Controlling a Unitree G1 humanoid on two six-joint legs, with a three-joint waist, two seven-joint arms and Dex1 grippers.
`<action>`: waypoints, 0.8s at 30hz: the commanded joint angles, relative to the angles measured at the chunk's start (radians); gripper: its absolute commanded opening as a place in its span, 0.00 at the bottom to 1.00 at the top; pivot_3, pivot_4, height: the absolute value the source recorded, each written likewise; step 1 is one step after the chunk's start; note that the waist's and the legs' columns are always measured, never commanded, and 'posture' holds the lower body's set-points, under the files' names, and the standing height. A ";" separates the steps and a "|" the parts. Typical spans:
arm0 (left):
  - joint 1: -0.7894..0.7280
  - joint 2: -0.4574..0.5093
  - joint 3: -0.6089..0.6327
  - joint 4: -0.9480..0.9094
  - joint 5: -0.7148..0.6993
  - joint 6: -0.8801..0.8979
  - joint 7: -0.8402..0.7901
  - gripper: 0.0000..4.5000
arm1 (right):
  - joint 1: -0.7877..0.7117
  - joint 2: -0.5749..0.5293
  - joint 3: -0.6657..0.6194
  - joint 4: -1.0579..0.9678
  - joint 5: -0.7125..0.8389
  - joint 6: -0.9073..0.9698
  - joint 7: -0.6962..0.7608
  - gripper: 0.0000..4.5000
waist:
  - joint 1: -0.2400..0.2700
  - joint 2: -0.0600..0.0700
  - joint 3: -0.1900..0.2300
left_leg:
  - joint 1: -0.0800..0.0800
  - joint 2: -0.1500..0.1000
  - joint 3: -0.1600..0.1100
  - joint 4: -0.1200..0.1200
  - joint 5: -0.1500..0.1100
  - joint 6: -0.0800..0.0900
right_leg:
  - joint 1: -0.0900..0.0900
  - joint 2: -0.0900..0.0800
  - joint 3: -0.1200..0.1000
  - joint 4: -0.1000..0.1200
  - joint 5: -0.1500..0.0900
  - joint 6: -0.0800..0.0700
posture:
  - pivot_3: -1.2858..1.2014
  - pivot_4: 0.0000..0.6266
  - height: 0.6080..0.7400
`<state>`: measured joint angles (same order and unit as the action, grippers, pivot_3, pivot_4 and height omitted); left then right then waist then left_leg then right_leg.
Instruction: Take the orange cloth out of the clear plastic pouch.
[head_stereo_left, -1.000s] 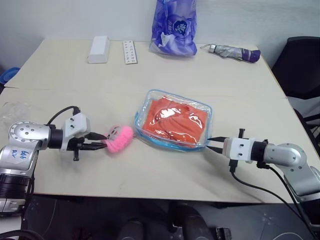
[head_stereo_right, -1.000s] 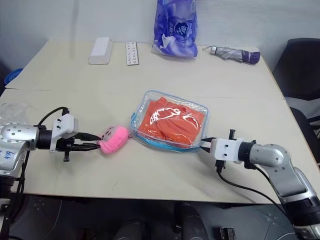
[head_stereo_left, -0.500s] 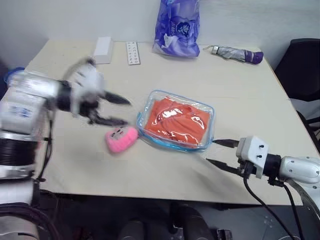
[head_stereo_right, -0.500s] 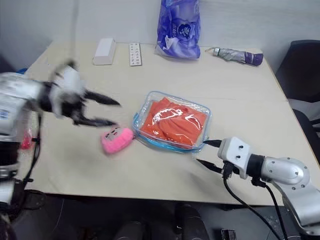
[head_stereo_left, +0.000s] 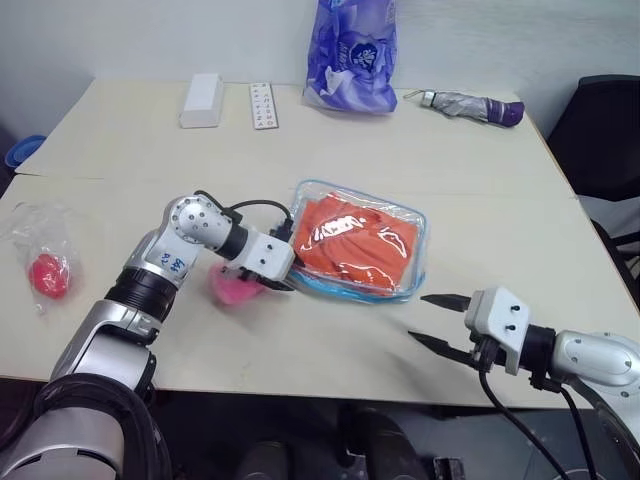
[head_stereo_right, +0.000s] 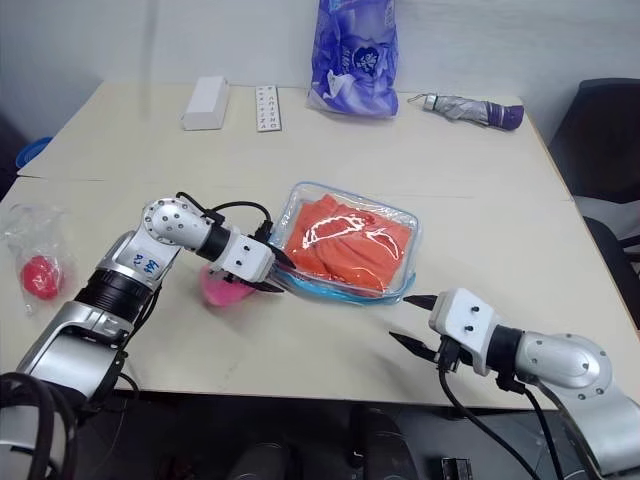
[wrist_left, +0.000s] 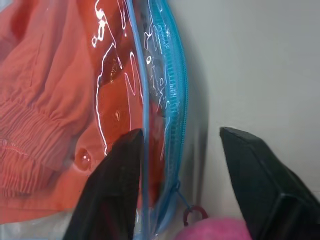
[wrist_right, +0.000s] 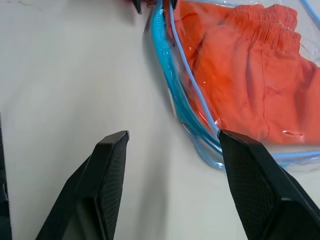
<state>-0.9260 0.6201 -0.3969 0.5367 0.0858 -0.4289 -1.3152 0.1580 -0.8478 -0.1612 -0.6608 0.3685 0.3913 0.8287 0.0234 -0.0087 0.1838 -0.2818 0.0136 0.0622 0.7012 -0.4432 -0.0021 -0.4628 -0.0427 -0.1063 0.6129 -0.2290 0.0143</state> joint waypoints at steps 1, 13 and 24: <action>-0.015 -0.010 0.028 0.021 -0.012 -0.018 0.003 0.26 | 0.017 0.014 -0.011 -0.032 -0.016 -0.033 -0.010 0.67 | 0.000 0.000 0.000 | 0.000 0.000 0.000 0.000 0.000 0.000 | 0.000 0.000 0.000 0.000 0.000 0.000 | 0.52 0.24 1.00; 0.021 -0.137 0.183 -0.140 -0.235 0.555 0.072 0.00 | -0.016 0.022 0.067 0.018 -0.099 -0.097 -0.011 0.57 | 0.001 0.000 0.000 | -0.001 0.000 -0.001 0.000 0.000 0.001 | 0.000 -0.001 0.000 0.000 0.000 0.001 | 0.52 0.24 1.00; 0.149 -0.147 0.199 -0.349 -0.239 0.686 0.156 0.00 | -0.379 0.157 0.278 0.226 -0.261 -0.098 -0.096 0.01 | -0.021 0.000 0.000 | 0.001 0.002 -0.002 0.001 0.001 0.000 | -0.001 -0.002 0.002 0.004 0.000 0.000 | 0.52 0.24 1.00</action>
<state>-0.7692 0.4707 -0.2161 0.2396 -0.1340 0.2520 -1.1743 -0.2052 -0.6989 0.1023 -0.4562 0.1337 0.3094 0.7422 0.0023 -0.0088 0.1837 -0.2813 0.0157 0.0608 0.7023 -0.4424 -0.0025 -0.4641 -0.0444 -0.1053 0.6167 -0.2293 0.0138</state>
